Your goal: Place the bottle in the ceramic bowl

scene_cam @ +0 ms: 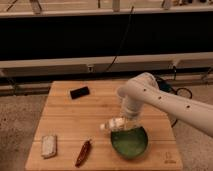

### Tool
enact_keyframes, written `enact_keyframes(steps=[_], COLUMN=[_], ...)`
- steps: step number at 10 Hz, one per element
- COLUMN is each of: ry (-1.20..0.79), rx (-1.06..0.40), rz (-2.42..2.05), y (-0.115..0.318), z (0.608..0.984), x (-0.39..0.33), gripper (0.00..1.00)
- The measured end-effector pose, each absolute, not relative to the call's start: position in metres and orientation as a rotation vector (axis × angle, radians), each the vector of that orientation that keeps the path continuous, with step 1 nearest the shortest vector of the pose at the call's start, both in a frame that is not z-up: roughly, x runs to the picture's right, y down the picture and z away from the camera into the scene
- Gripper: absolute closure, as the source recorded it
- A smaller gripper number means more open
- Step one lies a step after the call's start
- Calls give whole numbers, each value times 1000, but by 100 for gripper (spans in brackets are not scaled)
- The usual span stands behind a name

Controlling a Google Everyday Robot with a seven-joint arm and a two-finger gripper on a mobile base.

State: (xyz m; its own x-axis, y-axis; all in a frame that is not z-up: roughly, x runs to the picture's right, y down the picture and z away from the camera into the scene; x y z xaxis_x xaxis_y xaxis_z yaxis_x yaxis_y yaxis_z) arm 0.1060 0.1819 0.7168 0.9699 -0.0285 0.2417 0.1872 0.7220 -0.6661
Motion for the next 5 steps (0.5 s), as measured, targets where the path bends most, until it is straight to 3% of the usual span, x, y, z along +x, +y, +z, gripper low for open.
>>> enact_keyframes(steps=[4,5], ry=[-225,-225], rx=[-772,-769], rz=[-85,-79], y=[208,211], z=[712,712], x=[122,125], gripper=[25,20])
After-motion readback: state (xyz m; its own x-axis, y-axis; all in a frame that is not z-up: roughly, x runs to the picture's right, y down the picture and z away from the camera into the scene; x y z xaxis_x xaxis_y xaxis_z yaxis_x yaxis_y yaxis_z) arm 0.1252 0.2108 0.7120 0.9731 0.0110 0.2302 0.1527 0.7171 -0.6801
